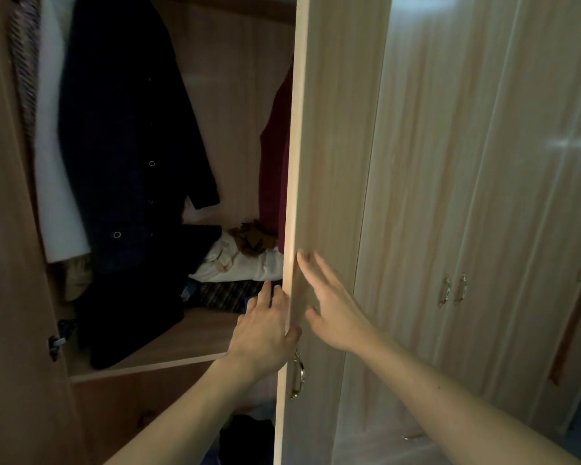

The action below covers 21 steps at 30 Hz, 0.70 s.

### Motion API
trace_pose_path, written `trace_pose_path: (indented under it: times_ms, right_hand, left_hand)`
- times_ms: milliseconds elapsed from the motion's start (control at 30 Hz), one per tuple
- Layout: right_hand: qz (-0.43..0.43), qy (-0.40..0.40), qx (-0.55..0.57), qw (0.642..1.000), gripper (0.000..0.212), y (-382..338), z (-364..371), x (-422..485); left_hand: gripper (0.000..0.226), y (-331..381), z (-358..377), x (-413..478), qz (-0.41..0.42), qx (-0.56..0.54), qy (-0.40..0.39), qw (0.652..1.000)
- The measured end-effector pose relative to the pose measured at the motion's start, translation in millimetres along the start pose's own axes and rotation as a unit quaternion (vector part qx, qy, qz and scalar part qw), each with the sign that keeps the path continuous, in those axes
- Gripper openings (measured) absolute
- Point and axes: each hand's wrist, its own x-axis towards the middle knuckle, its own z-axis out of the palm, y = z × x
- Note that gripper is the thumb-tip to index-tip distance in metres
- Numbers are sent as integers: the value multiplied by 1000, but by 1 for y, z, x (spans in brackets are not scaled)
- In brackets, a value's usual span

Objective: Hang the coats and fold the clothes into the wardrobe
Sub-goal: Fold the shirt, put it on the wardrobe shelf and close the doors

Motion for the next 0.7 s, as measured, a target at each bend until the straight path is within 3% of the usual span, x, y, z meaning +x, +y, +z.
trace_pose_path:
  times_ms: [167,367,600,700]
  right_hand:
    - [12,6,8,1000,103,-12,29,27]
    - [-54,68,15,996,102,6,60,67]
    - [-129,145,-12,981,92,26,87,116]
    - [-135,167,-34,976,97,32,100,134]
  left_hand:
    - [86,-29,4,15,-11,22,10,1000]
    - [87,-53,10,35,-28,41,52,997]
    - [91,-75,-8,56,-76,81,9,994]
    - [93,-81,-9,67,-93,95,5,991]
